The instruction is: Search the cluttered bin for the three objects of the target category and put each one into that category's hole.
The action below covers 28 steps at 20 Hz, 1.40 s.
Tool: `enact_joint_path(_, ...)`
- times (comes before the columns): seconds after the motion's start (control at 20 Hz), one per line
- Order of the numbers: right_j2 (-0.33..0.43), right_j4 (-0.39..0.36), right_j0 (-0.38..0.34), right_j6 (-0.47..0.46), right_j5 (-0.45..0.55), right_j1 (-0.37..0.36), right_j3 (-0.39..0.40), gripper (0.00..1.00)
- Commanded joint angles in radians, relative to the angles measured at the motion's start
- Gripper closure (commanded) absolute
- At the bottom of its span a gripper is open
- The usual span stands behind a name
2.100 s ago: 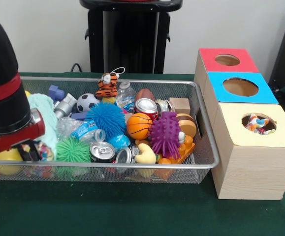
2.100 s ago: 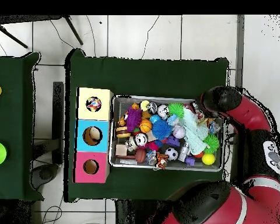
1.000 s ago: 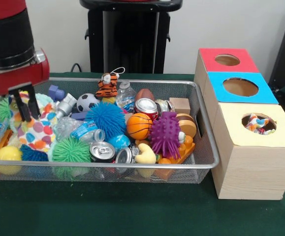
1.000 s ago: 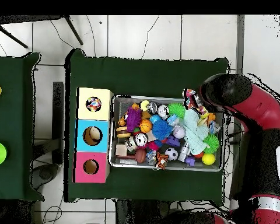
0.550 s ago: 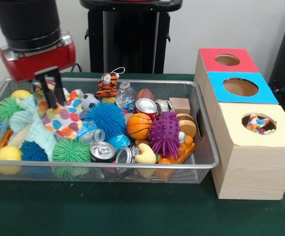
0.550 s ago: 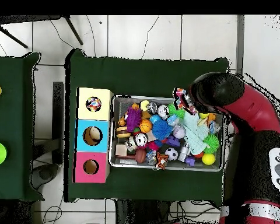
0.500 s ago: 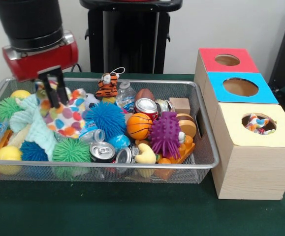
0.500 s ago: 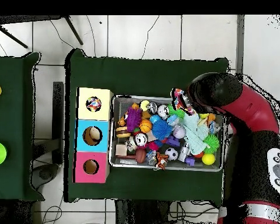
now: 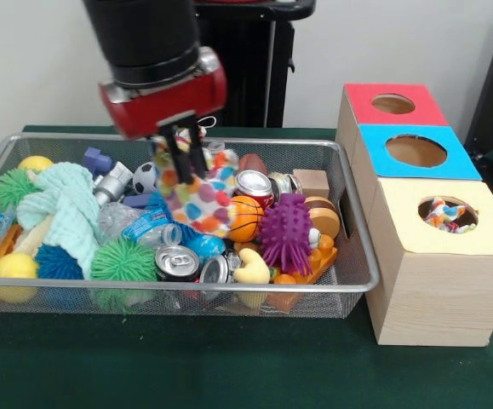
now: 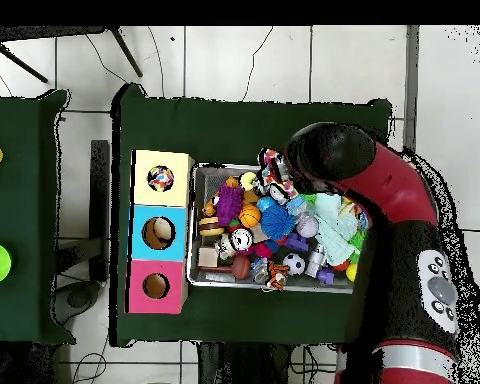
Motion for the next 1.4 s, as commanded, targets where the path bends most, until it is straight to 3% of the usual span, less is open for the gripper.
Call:
enact_joint_path(0.05,0.031,0.083,0.053,0.403,-0.108,0.013,0.150,1.00)
enact_joint_path(0.35,0.052,0.150,0.113,0.493,-0.189,0.020,0.160,1.00)
enact_joint_path(0.75,0.002,0.185,0.224,0.662,-0.173,0.037,0.124,1.00)
enact_joint_path(1.4,0.011,0.184,0.293,0.757,-0.211,0.044,0.129,1.00)
